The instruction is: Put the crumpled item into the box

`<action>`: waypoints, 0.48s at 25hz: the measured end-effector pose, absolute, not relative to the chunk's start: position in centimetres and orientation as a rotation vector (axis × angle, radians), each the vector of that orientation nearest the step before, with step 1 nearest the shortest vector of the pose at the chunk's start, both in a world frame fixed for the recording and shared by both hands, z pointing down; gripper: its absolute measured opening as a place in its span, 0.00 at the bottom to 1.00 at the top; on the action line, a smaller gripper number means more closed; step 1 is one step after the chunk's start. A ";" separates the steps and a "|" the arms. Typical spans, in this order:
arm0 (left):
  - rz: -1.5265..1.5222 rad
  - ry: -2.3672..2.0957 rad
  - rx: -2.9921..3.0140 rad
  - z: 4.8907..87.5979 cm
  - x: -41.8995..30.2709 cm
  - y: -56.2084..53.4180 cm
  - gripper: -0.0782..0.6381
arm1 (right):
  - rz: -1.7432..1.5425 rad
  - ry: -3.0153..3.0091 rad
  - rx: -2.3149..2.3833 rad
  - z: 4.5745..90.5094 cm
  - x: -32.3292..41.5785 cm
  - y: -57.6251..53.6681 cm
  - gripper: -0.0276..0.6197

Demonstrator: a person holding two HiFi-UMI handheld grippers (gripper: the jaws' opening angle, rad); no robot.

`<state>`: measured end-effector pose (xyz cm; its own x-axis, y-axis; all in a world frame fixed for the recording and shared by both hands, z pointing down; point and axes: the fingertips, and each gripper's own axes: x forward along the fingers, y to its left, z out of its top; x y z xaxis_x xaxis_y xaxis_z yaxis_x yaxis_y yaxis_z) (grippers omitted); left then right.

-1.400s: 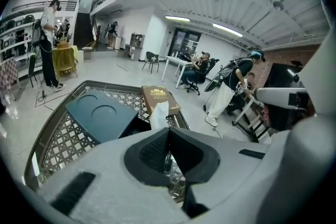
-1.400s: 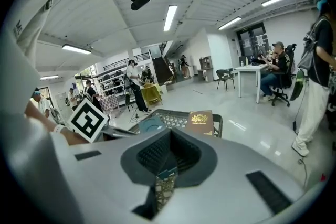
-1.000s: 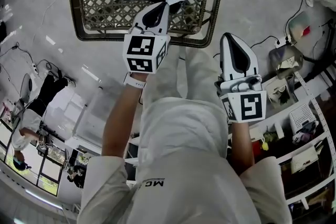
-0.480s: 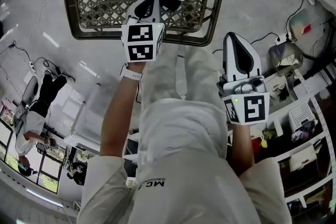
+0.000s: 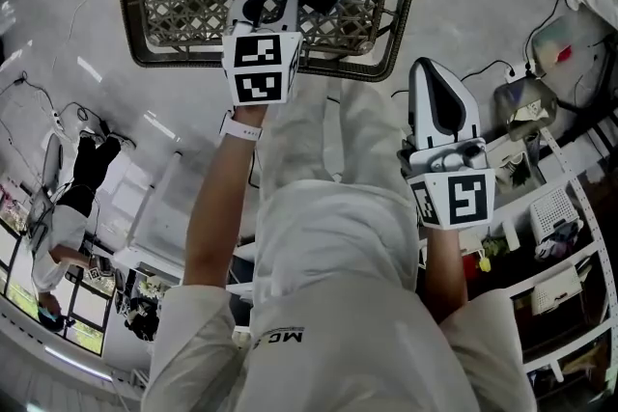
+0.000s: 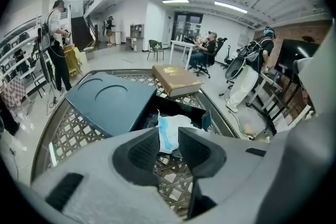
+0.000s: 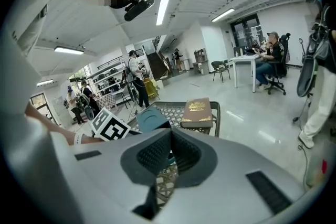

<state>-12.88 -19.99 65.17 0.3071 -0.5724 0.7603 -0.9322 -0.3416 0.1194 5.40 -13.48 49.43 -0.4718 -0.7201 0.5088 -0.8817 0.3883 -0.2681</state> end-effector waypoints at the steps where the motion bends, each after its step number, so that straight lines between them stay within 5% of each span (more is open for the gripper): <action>1: 0.839 -1.326 2.025 65.0 -12.8 -19.8 0.27 | 0.735 -2.343 1.404 49.3 5.4 -13.4 0.07; 12: 0.779 -1.378 2.072 58.6 -13.0 -17.2 0.17 | 0.655 -2.380 1.435 45.6 5.2 -13.6 0.07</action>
<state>-12.98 -17.22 58.59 0.3138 -0.6294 0.7109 -0.9337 -0.3406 0.1106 5.20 -13.64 45.58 -0.4647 -0.7559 0.4612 -0.8854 0.4024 -0.2327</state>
